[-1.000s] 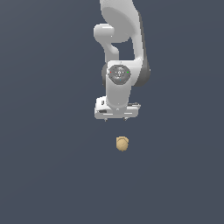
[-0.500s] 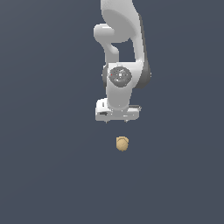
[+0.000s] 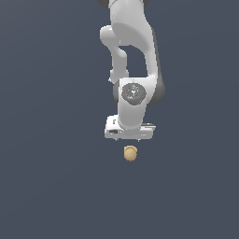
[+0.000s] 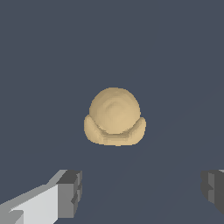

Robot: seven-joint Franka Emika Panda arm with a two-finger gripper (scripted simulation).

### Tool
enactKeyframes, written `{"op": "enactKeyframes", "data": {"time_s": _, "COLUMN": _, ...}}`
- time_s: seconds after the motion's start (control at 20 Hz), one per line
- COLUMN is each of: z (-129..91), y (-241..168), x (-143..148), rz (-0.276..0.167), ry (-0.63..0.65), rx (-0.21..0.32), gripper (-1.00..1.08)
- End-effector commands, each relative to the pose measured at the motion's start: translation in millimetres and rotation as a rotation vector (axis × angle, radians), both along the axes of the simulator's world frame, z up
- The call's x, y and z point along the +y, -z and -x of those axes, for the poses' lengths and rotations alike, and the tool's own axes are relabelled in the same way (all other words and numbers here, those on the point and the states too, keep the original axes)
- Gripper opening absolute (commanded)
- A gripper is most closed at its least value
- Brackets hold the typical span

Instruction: Pick up the object and move it to a goal position.

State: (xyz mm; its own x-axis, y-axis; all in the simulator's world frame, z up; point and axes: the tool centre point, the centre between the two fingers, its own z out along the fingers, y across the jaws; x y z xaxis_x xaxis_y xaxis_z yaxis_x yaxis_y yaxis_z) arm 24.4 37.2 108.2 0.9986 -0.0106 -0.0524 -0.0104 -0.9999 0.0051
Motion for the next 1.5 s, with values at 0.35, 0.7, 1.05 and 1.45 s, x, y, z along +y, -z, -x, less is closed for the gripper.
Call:
{"op": "enactKeyframes", "data": {"time_s": 0.35, "z": -34, "y": 17, "x": 14, "rz": -0.003, "ry": 0.044, "rx": -0.046, "gripper": 1.0}}
{"op": "enactKeyframes", "data": {"time_s": 0.7, "z": -38, "y": 19, "x": 16, "rz": -0.003, "ry": 0.048, "rx": -0.05, "gripper": 1.0}}
{"op": "enactKeyframes", "data": {"time_s": 1.05, "z": -37, "y": 43, "x": 16, "rz": -0.003, "ry": 0.048, "rx": -0.051, "gripper": 1.0}}
{"op": "enactKeyframes", "data": {"time_s": 1.45, "z": -38, "y": 70, "x": 16, "rz": -0.003, "ry": 0.05, "rx": -0.053, "gripper": 1.0}}
